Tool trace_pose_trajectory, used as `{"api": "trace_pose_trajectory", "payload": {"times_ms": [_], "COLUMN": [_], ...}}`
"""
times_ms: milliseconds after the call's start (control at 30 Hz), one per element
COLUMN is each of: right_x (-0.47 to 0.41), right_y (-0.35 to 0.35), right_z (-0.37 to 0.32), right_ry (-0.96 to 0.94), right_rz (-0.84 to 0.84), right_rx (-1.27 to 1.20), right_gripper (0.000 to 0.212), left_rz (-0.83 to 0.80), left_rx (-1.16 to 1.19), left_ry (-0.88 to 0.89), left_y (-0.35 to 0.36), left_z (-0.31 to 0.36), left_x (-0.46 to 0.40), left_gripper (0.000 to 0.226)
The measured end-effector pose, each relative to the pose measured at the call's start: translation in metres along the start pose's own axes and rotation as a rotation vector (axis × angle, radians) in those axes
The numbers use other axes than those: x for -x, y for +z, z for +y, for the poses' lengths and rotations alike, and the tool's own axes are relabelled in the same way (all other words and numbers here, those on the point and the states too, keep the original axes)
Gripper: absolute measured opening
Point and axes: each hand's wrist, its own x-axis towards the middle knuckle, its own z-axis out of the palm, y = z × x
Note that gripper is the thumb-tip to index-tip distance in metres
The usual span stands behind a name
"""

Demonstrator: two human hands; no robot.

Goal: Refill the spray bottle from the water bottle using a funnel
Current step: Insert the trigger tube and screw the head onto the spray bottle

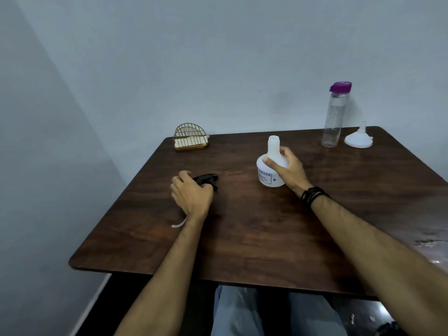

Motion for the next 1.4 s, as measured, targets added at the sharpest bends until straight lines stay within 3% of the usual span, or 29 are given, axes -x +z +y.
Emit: {"api": "trace_pose_trajectory", "payload": {"times_ms": [67,233,367,533,667,767,900,967,1167,1400], "right_x": [0.000,0.002,0.005,0.005,0.008,0.011,0.014,0.012,-0.007,-0.018], "right_y": [0.004,0.005,0.002,0.001,0.000,0.000,-0.001,-0.004,-0.015,-0.023], "right_z": [0.003,0.003,0.003,0.002,0.001,-0.003,-0.012,-0.028,-0.065,-0.073], "right_ry": [-0.009,-0.022,-0.043,-0.057,-0.050,-0.085,-0.177,-0.252,-0.263,-0.215], "right_rz": [0.056,0.081,0.089,0.075,0.057,0.061,0.312,0.394,0.287,0.242], "right_rx": [0.038,0.061,0.079,0.093,0.110,0.109,0.047,0.045,-0.090,-0.221], "right_gripper": [0.067,0.055,0.056,0.058,0.060,0.064,0.065,0.056,0.022,0.013], "left_rz": [-0.081,-0.125,-0.138,-0.132,-0.306,-0.439,-0.567,-0.592,-0.585,-0.570], "left_rx": [-0.004,-0.100,0.006,0.574,1.137,1.374,1.644,1.725,1.812,1.779], "left_ry": [-0.086,0.015,-0.004,-0.114,-0.166,-0.121,-0.060,-0.046,-0.003,0.042], "left_y": [0.002,0.013,0.018,0.010,-0.002,-0.014,-0.019,-0.018,-0.025,-0.026], "left_z": [-0.011,-0.015,0.001,0.063,0.125,0.170,0.206,0.217,0.239,0.239], "left_x": [-0.008,-0.018,-0.023,-0.034,-0.046,-0.049,-0.046,-0.047,-0.053,-0.058], "left_gripper": [0.053,0.044,0.039,0.029,0.005,0.015,0.019,0.023,0.014,0.016]}}
